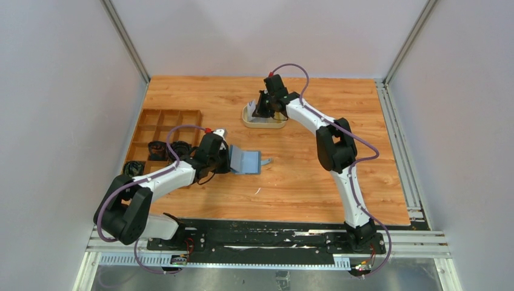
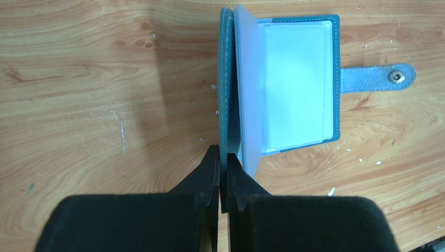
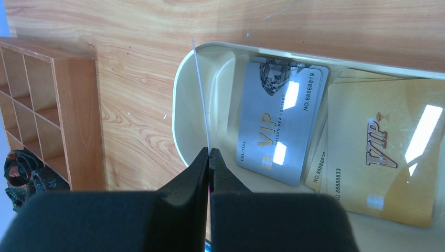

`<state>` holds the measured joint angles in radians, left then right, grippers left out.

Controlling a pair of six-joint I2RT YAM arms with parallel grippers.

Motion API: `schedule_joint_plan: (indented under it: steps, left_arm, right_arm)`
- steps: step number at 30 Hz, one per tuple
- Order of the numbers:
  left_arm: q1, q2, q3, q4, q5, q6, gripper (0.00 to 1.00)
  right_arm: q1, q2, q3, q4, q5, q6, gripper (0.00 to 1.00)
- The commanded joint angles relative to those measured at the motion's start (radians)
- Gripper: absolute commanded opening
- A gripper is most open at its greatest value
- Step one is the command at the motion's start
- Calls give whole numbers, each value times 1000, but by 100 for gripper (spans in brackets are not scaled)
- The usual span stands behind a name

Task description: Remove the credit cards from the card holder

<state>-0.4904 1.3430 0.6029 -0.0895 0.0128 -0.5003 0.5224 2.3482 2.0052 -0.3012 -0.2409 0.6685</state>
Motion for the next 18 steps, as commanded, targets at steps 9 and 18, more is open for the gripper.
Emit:
schedule_joint_plan:
  steps: [9, 18]
  left_arm:
    - [1, 6, 1, -72, -34, 29, 0]
    - [1, 36, -3, -51, -19, 28, 0]
  right_arm:
    - [-3, -15, -112, 7, 28, 41, 0]
    - [-5, -28, -154, 36, 16, 50, 0]
